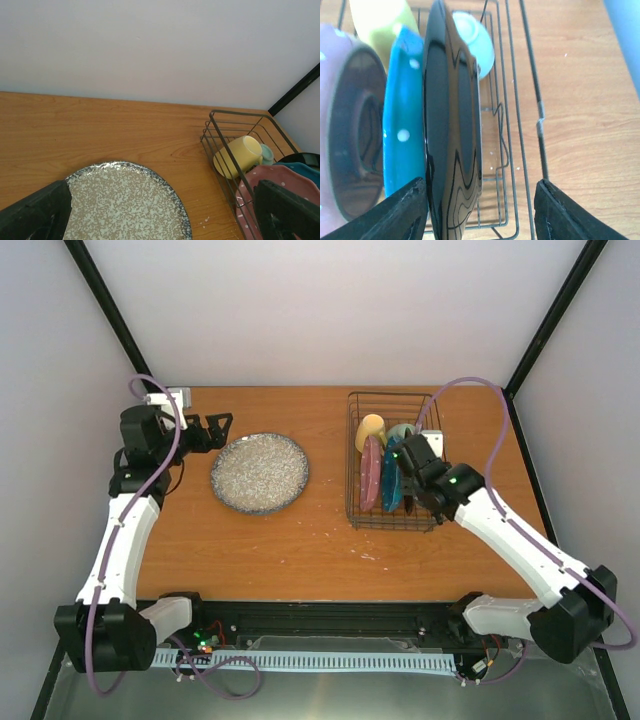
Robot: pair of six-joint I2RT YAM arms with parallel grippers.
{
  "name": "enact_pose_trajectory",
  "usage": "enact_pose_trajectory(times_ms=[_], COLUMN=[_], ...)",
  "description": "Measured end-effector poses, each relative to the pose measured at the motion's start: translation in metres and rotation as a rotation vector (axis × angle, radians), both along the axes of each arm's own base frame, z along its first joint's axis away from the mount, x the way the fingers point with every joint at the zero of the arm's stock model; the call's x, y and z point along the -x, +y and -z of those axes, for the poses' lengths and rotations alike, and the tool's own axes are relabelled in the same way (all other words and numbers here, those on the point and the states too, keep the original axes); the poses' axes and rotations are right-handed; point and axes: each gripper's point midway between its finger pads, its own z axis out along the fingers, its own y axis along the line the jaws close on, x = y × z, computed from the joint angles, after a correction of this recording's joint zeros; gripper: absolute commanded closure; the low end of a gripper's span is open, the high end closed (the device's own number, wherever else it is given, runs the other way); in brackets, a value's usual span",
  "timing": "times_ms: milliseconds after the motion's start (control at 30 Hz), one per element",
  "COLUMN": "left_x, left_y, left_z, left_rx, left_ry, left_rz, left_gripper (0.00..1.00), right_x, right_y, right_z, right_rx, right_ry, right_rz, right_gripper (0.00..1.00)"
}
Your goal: Load the mixed dishes into the dish rack
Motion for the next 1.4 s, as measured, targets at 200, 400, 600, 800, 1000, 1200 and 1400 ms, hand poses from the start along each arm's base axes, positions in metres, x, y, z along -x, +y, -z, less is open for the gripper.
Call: enact_pose_trajectory(times_ms=[200,400,600,800,1000,1200,1400], left_x=[-0.003,-0.007,-0.016,0.009,0.016,0.018,0.026], left_y=[0.009,0.025,0.036,0.038,0.049,0.062,0.061], left_z=[0.007,0.033,0.119,0.202,0.227,0.241,0.262], left_rx=[0.026,0.071,0.119,0.165,0.186,0.212,0.292], left_ry=[0.040,0.133,0.403,0.654,0.723,0.741,0.771], left_rz=[-0.023,-0.051,-0.078,-0.099,-0.132,-0.163,-0.137], left_gripper=[0.01,0.08,0.21,0.30,0.31,0.34,0.35], right_x=[0.001,0.010,0.013,0.013,0.013,0.011,0.009], right_y=[-0.006,-0.012,-0.019,-0.022,-0.021,-0.024,-0.026], right_z=[-0.048,-0.074,-0.099,-0.103,-0.106,-0.107,-0.105], right_rx=[-0.061,-0.107,-0.110,-0.085,-0.078,-0.079,-0.072], right_ry=[-0.130,-0.209,-0.275,-0.285,-0.295,-0.307,-0.306], right_rz=[0.009,0.004,0.006,0.001,-0.008,-0.002,-0.001], right_gripper=[0.40,0.38,0.37,0.37,0.37,0.37,0.37])
